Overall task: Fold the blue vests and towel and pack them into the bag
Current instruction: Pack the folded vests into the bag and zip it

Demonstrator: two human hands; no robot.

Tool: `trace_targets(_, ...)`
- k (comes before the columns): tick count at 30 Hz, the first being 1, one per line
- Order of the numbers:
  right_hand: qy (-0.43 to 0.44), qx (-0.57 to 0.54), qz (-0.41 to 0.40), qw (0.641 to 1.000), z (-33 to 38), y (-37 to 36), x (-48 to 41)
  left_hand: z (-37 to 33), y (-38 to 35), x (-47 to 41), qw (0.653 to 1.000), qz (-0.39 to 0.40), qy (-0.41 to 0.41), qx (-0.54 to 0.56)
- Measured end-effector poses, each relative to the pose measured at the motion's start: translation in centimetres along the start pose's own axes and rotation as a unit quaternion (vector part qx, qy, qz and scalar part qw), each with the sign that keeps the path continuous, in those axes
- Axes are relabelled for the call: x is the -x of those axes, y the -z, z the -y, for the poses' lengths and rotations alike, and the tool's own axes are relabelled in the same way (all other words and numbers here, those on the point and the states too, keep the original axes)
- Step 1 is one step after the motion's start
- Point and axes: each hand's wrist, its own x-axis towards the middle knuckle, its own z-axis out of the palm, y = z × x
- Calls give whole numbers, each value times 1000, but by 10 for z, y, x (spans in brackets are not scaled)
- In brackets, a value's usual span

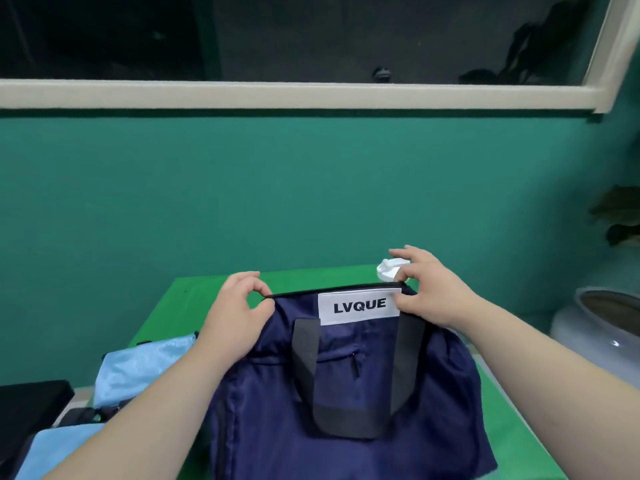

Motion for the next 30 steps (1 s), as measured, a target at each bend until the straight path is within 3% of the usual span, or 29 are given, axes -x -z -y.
trace_targets(7, 79, -9, -106, 991, 20, -2, 41, 0, 9, 46, 997, -48, -54, 27)
trace_targets(9, 82, -27, -113, 990, 20, -19, 66, 10, 5, 67, 998, -30, -48, 26)
trace_targets(20, -25, -17, 72, 997, -17, -105, 190, 62, -37, 175, 974, 209, -82, 0)
trace_targets(25, -26, -13, 74, 997, -16, -96, 164, 56, -48, 158, 963, 238, -95, -83)
trace_targets(30, -6, 81, 111, 990, -8, -110, 122, 43, -72, 133, 890, 344, -146, -259)
